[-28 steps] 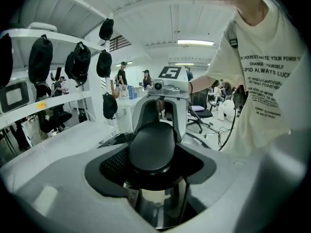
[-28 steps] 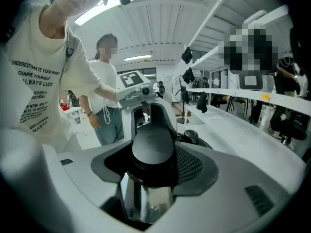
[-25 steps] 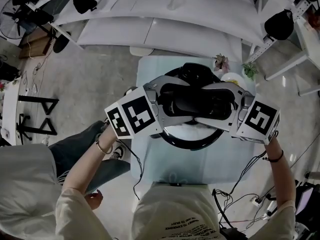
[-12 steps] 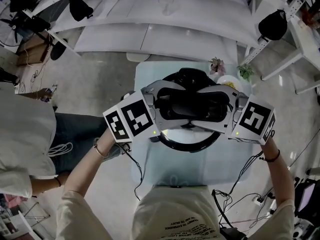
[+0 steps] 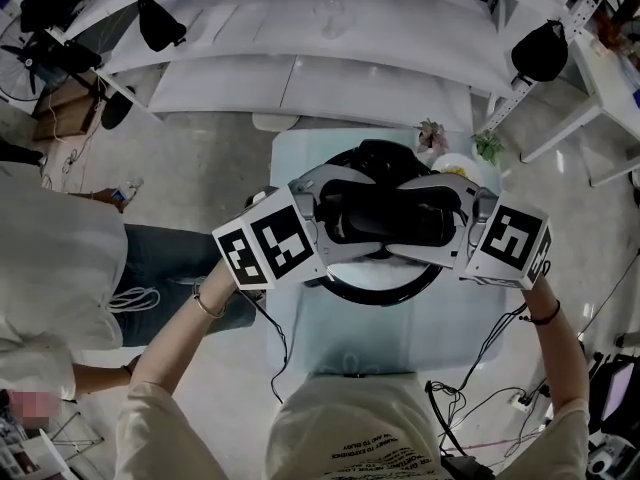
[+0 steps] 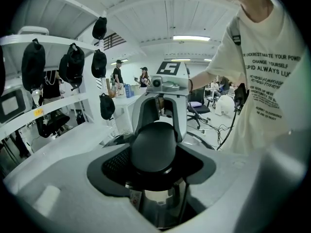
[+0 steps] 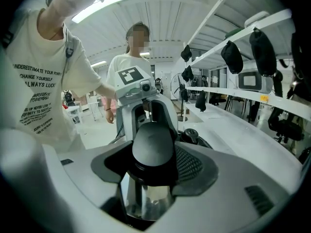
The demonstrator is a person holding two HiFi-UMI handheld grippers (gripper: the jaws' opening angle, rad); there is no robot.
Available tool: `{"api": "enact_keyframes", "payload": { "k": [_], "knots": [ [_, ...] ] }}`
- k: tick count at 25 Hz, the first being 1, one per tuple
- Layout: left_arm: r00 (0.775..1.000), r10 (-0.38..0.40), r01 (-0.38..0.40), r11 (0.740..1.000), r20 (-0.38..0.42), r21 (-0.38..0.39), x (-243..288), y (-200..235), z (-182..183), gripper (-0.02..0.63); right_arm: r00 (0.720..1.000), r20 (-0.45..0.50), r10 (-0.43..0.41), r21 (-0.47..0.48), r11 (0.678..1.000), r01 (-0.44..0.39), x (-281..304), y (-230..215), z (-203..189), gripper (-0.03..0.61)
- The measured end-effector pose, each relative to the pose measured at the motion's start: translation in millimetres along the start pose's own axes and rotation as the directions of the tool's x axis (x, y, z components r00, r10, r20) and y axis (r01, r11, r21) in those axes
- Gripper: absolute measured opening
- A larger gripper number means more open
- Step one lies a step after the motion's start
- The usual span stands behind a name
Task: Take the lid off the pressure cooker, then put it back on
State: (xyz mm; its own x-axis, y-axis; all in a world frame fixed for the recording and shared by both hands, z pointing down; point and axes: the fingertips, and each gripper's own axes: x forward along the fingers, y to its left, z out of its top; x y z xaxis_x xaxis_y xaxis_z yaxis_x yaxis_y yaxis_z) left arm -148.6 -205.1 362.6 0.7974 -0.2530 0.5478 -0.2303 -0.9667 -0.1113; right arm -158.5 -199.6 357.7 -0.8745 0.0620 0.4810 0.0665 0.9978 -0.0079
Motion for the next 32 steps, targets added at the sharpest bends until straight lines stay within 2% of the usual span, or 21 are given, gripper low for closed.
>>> {"api": "enact_keyframes", "payload": {
  "k": [5, 16, 32],
  "knots": [
    [1.000, 0.006, -0.005, 1.000, 0.029, -0.023, -3.5, -1.5, 5.0, 0.295, 1.000, 0.015, 0.001, -0.004, 1.000, -0.001, -3.9, 2.3, 7.2, 0.270],
    [1.000, 0.015, -0.016, 1.000, 0.023, 0.025, -18.7, -7.8, 21.9, 0.295, 0.999, 0.034, -0.021, -0.034, 0.999, 0.022, -12.7, 12.0, 26.2, 0.270],
    [0.997, -0.076, 0.073, 0.988, 0.013, 0.133, -10.9, -53.1, 51.4, 0.294, 0.986, 0.051, -0.160, 0.019, 0.987, 0.159, -45.7, 53.2, 26.9, 0.270]
  ]
}}
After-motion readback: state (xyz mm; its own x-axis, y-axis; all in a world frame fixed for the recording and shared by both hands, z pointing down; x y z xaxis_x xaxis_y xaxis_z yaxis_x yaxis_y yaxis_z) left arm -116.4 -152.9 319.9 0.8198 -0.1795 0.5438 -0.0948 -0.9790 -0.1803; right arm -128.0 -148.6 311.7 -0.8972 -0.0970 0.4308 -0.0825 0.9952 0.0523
